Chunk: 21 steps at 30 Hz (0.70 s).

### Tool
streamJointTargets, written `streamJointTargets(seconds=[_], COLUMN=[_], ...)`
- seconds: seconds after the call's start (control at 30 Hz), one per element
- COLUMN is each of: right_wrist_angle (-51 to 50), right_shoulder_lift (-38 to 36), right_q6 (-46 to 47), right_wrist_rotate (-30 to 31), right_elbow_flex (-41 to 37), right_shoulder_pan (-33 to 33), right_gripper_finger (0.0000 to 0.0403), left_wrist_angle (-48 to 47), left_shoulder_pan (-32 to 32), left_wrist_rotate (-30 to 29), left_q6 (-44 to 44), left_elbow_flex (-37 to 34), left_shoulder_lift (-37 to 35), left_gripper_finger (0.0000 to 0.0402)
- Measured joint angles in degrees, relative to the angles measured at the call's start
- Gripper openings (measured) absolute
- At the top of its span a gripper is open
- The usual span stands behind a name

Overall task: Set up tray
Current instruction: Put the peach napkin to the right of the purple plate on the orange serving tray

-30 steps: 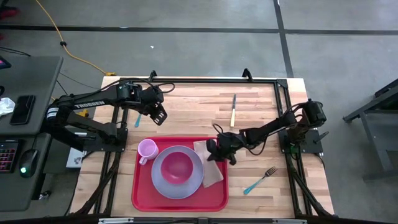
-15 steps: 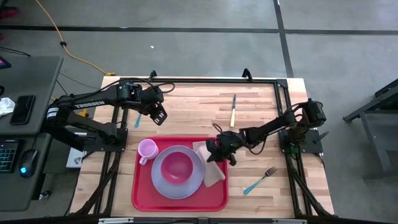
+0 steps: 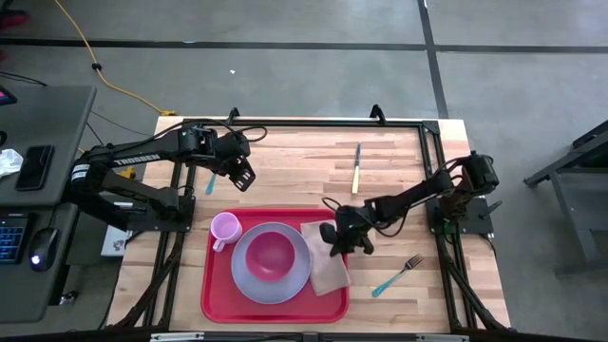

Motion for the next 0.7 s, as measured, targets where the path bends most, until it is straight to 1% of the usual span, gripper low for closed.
streamJointTargets(seconds=[0.13, 0.3, 0.43, 0.57, 0.7], right_wrist_angle=[0.3, 3.1, 3.0, 3.0, 3.0], right_shoulder_lift=[0.0, 0.0, 0.0, 0.0, 0.0], right_q6=[0.3, 0.3, -0.9, -2.5, -3.3], right_wrist_rotate=[1.1, 2.6, 2.5, 0.5, -1.0], right_elbow_flex=[0.0, 0.0, 0.0, 0.0, 0.0], right_shoulder_pan=[0.5, 0.7, 0.7, 0.6, 0.6], right_gripper_finger=[0.0000, 0.0001, 0.0011, 0.0038, 0.0081], left_wrist_angle=[0.0, 0.0, 0.0, 0.0, 0.0], left_shoulder_pan=[0.0, 0.0, 0.0, 0.0, 0.0], left_wrist_rotate=[0.0, 0.0, 0.0, 0.0, 0.0], left_q6=[0.0, 0.0, 0.0, 0.0, 0.0], left_elbow_flex=[0.0, 0.0, 0.0, 0.0, 0.0], left_shoulder_lift=[0.0, 0.0, 0.0, 0.0, 0.0], left_gripper_finger=[0.0175, 0.0175, 0.0175, 0.0175, 0.0175])
